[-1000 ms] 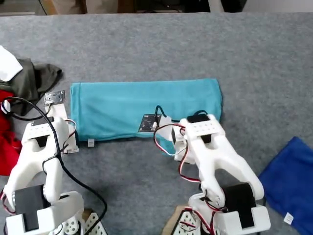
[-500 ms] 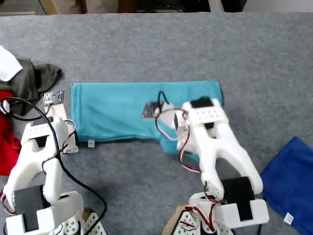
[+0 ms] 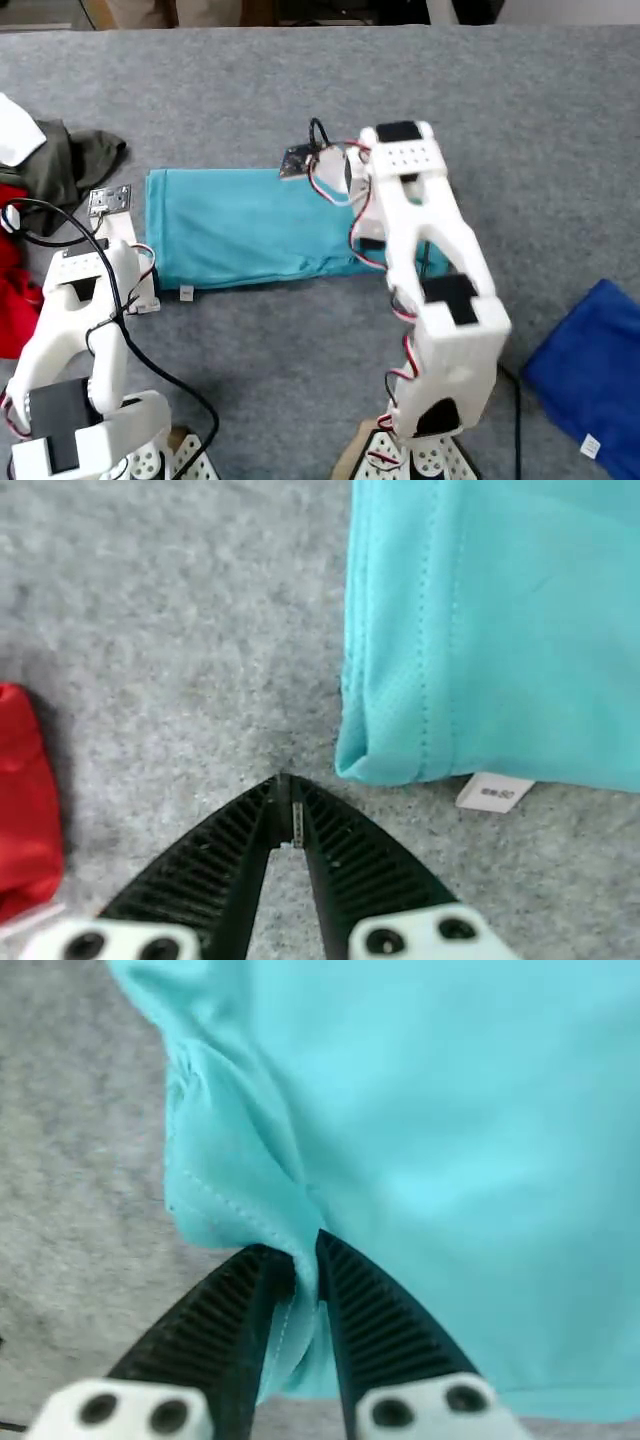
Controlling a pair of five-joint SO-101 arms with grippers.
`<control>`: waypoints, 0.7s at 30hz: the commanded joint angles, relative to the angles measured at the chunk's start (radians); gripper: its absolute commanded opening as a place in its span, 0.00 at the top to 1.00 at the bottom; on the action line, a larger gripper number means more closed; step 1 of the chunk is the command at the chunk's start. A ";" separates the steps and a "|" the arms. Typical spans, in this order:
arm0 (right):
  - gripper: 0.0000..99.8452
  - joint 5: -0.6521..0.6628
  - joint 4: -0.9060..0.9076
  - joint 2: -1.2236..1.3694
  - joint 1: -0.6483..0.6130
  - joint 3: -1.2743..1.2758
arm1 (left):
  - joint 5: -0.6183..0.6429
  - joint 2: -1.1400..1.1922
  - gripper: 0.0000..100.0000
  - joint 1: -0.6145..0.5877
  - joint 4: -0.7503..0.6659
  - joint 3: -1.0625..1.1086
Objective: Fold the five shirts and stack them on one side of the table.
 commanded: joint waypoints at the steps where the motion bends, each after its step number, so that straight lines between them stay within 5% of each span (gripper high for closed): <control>1: 1.00 0.051 0.063 0.094 0.016 -0.245 | 0.006 -0.031 0.98 -0.008 -0.011 -0.003; 9: 0.98 0.155 0.213 0.297 0.001 -0.576 | 0.006 -0.030 0.98 -0.005 -0.011 -0.006; 16: 0.71 0.041 0.219 0.335 0.004 -0.736 | 0.006 -0.028 0.98 -0.005 -0.012 -0.006; 21: 0.76 0.031 0.282 0.329 0.025 -0.769 | 0.006 -0.028 0.98 -0.005 -0.012 -0.006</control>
